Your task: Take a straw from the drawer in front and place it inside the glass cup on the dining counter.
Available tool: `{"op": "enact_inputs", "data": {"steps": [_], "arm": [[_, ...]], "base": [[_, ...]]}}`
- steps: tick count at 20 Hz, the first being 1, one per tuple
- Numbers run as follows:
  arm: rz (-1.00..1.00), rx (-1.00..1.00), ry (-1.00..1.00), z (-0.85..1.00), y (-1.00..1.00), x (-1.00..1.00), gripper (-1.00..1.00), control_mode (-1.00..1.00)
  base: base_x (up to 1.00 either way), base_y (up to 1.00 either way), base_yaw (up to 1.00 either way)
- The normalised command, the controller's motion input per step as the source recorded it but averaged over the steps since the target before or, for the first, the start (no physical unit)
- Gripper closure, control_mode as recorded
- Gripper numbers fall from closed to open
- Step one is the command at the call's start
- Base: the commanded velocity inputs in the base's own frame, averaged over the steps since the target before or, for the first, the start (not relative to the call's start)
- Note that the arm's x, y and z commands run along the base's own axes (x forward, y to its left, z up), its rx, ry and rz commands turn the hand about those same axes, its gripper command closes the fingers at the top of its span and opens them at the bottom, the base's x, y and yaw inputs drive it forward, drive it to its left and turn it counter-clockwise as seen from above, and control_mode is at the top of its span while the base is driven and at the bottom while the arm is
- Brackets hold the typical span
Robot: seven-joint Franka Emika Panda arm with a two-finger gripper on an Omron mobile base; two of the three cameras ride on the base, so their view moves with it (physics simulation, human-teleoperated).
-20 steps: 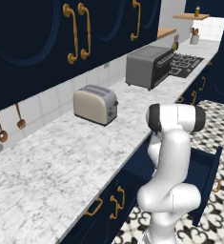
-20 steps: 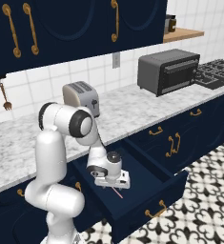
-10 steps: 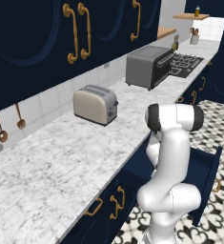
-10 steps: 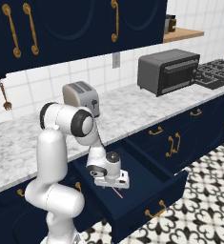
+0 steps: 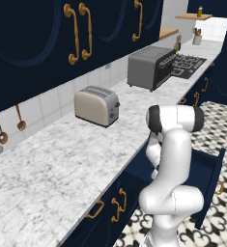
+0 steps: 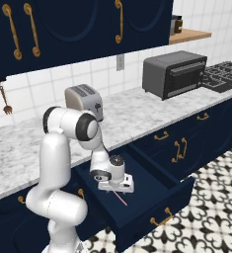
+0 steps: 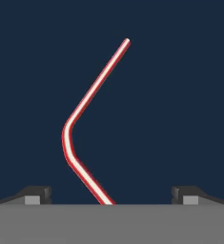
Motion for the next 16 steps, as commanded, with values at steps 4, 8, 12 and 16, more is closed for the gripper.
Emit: {"op": "enact_inputs", "data": {"steps": [4,8,12,16], "arm": [[0.00,0.00,0.00,-0.07,0.00,0.21,-1.00,-1.00],[0.00,0.00,0.00,-0.15,0.00,0.13,-1.00,-1.00],[0.00,0.00,0.00,-0.19,-0.02,0.01,-1.00,-1.00],[0.00,0.00,0.00,-0.31,-0.02,0.00,1.00,-1.00]], "base": [[0.00,0.00,0.00],[0.00,0.00,0.00],[0.00,0.00,0.00],[0.00,0.00,0.00]]}}
